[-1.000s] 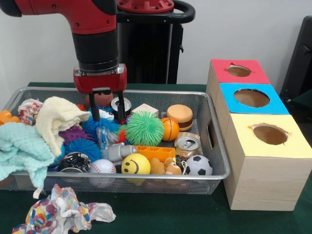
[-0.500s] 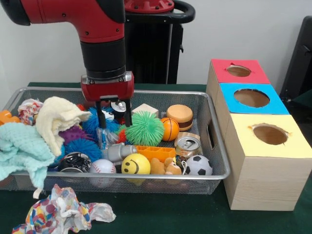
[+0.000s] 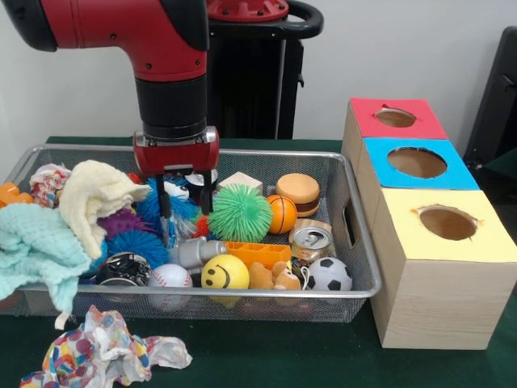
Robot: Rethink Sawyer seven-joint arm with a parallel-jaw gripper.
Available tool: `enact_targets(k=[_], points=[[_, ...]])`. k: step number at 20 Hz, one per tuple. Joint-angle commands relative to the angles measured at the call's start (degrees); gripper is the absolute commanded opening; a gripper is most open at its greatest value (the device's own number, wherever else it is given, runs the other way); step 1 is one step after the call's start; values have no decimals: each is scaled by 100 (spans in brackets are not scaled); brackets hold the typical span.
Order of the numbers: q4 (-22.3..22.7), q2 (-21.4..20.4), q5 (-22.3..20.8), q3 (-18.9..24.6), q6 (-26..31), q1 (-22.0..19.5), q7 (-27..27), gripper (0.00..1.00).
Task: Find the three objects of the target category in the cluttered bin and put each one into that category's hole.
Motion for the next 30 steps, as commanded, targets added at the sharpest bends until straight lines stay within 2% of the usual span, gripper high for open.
enact_targets(k=[1,8,12,17,30], points=[[-136,-34,-468,-284,-24,132,-628,100],[-61,-166,-362,-260,32,192,-556,100],[-325,159,-457,-331,-40,295,-499,100],[-533,559,-581,-391,-168,170,-660,100],[-670,693,-659,-457,-268,248,-573,100]])
